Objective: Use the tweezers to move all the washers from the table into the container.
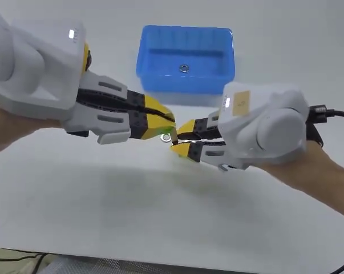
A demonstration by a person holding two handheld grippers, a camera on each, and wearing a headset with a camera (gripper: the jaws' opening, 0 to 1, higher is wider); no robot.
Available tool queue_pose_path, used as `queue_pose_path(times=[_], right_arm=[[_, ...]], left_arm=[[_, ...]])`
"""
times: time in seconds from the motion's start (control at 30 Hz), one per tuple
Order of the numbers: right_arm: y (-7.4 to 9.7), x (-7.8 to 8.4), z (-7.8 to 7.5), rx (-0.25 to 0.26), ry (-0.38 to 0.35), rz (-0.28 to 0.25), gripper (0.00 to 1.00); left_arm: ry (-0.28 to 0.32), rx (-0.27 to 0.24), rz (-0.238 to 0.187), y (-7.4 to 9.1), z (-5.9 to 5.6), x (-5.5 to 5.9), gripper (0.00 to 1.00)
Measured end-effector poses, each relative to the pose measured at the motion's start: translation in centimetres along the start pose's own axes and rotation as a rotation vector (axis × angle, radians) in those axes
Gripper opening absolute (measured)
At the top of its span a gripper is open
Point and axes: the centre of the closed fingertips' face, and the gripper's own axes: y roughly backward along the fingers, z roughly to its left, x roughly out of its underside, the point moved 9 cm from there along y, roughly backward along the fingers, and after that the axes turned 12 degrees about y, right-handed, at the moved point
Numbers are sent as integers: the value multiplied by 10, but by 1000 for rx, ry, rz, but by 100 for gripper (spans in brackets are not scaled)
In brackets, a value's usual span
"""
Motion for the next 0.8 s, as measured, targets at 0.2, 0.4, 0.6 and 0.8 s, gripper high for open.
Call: queue_pose_path(times=[0.2,0.4,0.6,0.8], right_arm=[[1,-2,1,-3,-5,-2,10],[5,-8,1,3,3,-23,10],[10,-17,-1,11,23,-31,10],[19,-27,-7,37,47,-39,10]], left_arm=[[7,1,10,3,-3,0,6],[15,-2,-6,10,-5,-5,6],[-9,1,0,15,-9,-14,6],[-39,6,-3,22,-10,-28,6]])
